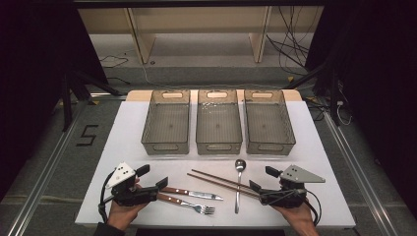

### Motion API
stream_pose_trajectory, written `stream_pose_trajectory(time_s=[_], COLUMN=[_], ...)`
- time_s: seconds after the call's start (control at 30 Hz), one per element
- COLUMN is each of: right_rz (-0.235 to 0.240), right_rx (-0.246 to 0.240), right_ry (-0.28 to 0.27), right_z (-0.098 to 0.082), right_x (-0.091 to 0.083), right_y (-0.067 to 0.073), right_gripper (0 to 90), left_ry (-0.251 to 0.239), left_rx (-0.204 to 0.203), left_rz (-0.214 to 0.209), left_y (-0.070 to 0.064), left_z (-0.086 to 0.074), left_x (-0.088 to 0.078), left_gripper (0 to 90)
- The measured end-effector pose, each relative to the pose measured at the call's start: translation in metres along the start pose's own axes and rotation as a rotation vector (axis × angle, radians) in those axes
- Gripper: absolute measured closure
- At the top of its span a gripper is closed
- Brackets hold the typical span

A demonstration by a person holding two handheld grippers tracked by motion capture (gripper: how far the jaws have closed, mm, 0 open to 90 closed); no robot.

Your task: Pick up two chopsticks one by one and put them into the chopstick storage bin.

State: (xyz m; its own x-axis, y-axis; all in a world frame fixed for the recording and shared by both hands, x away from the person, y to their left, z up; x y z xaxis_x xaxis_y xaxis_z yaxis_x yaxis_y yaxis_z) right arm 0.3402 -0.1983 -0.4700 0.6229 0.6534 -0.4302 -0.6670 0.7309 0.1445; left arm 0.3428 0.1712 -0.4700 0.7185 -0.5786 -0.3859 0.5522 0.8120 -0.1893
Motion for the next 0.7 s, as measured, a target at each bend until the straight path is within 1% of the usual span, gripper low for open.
stream_pose_trajectory(time_s=[0.37, 0.5, 0.57, 0.7], right_rz=[0.013, 0.016, 0.022, 0.027], right_rx=[-0.005, -0.016, -0.022, -0.062], right_ry=[0.011, 0.022, 0.044, 0.090], right_z=[0.005, 0.008, 0.009, 0.015], right_x=[0.001, 0.002, 0.002, 0.004], right_y=[0.001, 0.000, 0.001, 0.001], right_gripper=[23.3, 23.7, 24.0, 25.0], left_ry=[-0.002, -0.005, -0.003, -0.003], left_rx=[-0.008, -0.009, -0.010, -0.011], left_rz=[-0.001, 0.000, 0.001, 0.001], left_y=[0.000, 0.000, 0.000, 0.000], left_z=[0.000, 0.000, 0.000, 0.000], left_x=[0.000, 0.000, 0.000, 0.000], left_gripper=[15.2, 15.2, 15.2, 15.2])
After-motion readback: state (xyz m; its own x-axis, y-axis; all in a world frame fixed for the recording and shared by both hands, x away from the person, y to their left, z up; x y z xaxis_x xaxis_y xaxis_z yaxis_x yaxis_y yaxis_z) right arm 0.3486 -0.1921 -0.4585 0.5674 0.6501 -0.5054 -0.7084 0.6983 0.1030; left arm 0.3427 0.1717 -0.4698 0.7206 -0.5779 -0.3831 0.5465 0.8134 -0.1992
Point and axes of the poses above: each handheld gripper's, and its own axes: x roughly forward along the jaws, z roughly out of its top, y roughly to its left, the point moved 6 cm from there along x, roughly forward along the jaws, and after that the axes turned 2 degrees about z, right-handed, at the moved point
